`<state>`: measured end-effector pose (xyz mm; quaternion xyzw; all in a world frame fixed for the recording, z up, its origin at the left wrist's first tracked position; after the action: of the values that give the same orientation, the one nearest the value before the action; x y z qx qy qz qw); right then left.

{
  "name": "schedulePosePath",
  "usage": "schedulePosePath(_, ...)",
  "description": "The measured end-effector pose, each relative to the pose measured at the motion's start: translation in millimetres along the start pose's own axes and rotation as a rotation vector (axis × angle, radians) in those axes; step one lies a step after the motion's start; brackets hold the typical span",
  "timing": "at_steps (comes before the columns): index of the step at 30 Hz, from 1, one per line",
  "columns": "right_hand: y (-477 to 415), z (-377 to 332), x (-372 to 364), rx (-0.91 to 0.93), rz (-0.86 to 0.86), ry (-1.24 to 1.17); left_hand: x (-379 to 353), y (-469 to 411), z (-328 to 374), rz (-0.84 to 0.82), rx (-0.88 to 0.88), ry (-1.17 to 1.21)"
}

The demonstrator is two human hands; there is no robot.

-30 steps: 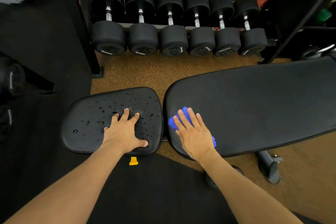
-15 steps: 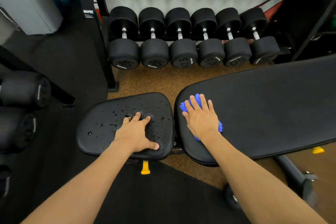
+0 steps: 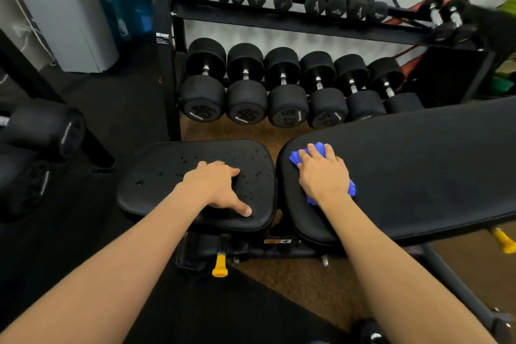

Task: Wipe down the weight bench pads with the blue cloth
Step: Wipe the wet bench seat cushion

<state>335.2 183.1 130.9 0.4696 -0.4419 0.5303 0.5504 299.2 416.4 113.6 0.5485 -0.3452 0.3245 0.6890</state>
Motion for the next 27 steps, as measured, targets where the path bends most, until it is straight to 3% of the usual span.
schedulePosePath(4, 32, -37, -10, 0.125, -0.003, 0.076, 1, -5, -4, 0.048, -0.026, -0.005)
schedulePosePath(10, 86, -10, -7, 0.143, 0.118, 0.102, 4, -3, -1, -0.031, -0.004, 0.033)
schedulePosePath(15, 16, -5, 0, -0.044, 0.095, -0.050, 0, -1, -1, 0.032, -0.058, 0.035)
schedulePosePath(18, 8, -13, 11, -0.067, 0.124, -0.228, 12, 24, -9, 0.210, -0.163, 0.248)
schedulePosePath(21, 33, -1, 30, -0.067, 0.210, -0.602, 37, 54, -52, 0.534, -0.188, 0.366)
schedulePosePath(24, 56, -17, 36, -0.041, 0.156, -0.879, 36, 62, -113, 0.709, -0.087, 0.370)
schedulePosePath(27, 78, -72, 22, 0.104, 0.040, -0.851, 27, 62, -162, 0.786, 0.070, 0.435)
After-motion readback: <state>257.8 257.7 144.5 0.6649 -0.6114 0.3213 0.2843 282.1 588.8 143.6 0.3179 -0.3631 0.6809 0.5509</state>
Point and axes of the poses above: each hand's wrist, its own y-axis away from the middle knuckle, its own x-axis out of the back of the hand, z = x × y, the point moved 10 cm from there along -y, towards the middle knuckle, and after that the axes turned 6 degrees about -z, right-handed, at the moved point
